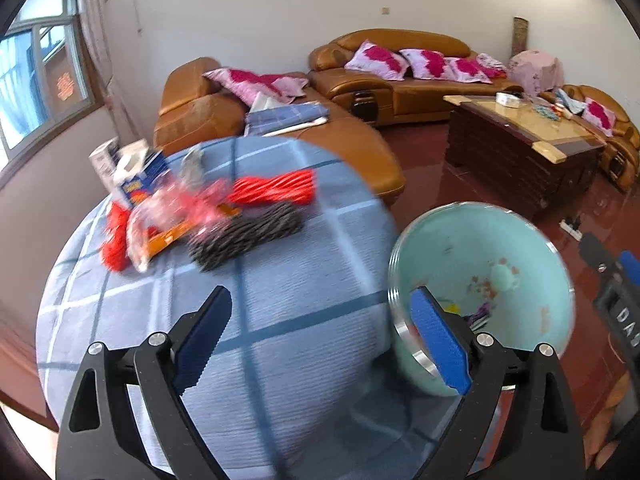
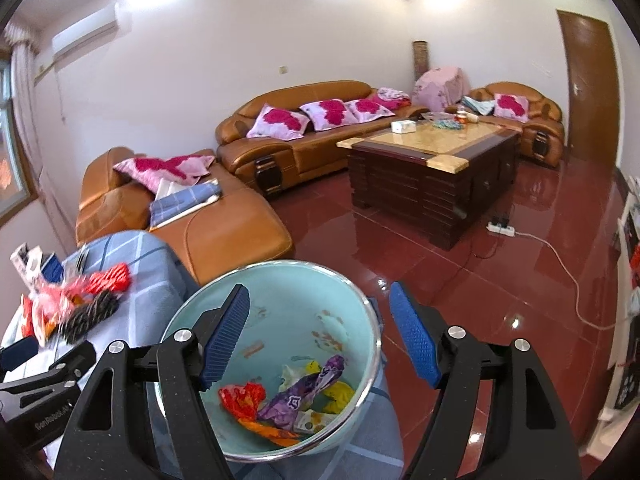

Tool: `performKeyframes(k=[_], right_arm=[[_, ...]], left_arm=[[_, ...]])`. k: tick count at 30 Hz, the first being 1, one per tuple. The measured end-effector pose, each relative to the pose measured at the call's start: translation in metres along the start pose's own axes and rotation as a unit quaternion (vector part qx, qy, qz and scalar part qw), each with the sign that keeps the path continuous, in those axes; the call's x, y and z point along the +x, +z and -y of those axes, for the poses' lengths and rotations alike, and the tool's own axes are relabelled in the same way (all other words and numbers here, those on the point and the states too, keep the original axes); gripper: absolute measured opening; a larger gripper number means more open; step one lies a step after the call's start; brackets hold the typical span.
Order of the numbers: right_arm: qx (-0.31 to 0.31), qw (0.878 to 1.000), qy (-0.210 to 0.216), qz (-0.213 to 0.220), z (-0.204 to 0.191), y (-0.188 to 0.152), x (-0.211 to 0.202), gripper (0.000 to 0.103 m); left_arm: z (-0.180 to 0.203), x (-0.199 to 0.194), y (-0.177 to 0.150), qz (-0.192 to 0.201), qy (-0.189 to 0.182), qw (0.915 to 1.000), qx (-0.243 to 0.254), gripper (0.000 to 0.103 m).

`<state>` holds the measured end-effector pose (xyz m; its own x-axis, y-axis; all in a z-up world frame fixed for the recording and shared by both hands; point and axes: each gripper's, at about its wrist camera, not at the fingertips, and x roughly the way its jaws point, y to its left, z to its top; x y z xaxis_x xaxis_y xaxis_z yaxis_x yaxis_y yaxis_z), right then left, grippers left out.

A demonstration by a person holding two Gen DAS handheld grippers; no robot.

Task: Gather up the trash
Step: 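Move both tools from the bin back to the items on the table, then grasp the pink plastic bag with the left tool while the right tool grasps the red mesh bundle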

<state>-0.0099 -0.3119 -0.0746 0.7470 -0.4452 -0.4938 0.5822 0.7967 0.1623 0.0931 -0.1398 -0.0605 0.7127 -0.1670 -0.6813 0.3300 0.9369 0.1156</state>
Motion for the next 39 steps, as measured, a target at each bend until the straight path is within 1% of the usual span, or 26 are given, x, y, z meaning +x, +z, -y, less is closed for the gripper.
performKeyframes(k=[2,4,6,10,12,17,19,25,27,30,33,35,38,39], right_arm=[[-0.010,1.000,0.003,-0.003,-0.007,-0.003,0.000,0.072],[-0.020,1.000,0.008,-0.007,-0.013,-0.006,0.000,0.072],[-0.031,0.999,0.013,-0.010,-0.020,-0.009,0.000,0.072],[-0.045,0.999,0.023,-0.013,-0.033,-0.011,-0.002,0.072],[-0.048,0.998,0.029,-0.013,-0.040,-0.011,-0.002,0.072],[-0.070,0.996,0.053,-0.023,-0.069,-0.008,0.002,0.072],[-0.077,0.995,0.062,-0.028,-0.080,-0.005,0.006,0.072],[-0.087,0.990,0.097,-0.049,-0.111,0.014,0.029,0.071],[-0.095,0.987,0.116,-0.057,-0.123,0.021,0.040,0.070],[-0.107,0.983,0.134,-0.070,-0.142,0.029,0.061,0.065],[-0.112,0.978,0.153,-0.087,-0.158,0.036,0.083,0.065],[-0.121,0.975,0.161,-0.094,-0.169,0.039,0.097,0.065],[-0.131,0.970,0.175,-0.106,-0.185,0.043,0.115,0.064],[-0.134,0.966,0.187,-0.116,-0.193,0.044,0.123,0.064]], left_arm=[[-0.015,0.003,-0.005,-0.005,0.013,0.9999,-0.009,0.089],[-0.030,0.005,-0.010,-0.005,0.040,0.9991,-0.012,0.089],[-0.043,0.005,-0.014,-0.004,0.056,0.9983,-0.017,0.090],[-0.074,0.008,-0.020,-0.012,0.067,0.9967,-0.044,0.091],[-0.083,0.009,-0.019,-0.012,0.071,0.9962,-0.049,0.091],[-0.102,0.014,-0.010,-0.016,0.071,0.9950,-0.069,0.091],[-0.109,0.017,-0.004,-0.015,0.077,0.9943,-0.073,0.091],[-0.128,0.035,0.022,-0.008,0.069,0.9933,-0.093,0.091],[-0.133,0.045,0.034,-0.007,0.067,0.9921,-0.105,0.091],[-0.137,0.062,0.050,-0.011,0.064,0.9909,-0.118,0.091],[-0.138,0.076,0.064,-0.012,0.063,0.9902,-0.124,0.090],[-0.138,0.087,0.070,-0.018,0.056,0.9902,-0.127,0.090],[-0.137,0.102,0.077,-0.028,0.046,0.9906,-0.126,0.086],[-0.137,0.107,0.079,-0.030,0.046,0.9910,-0.122,0.082]])
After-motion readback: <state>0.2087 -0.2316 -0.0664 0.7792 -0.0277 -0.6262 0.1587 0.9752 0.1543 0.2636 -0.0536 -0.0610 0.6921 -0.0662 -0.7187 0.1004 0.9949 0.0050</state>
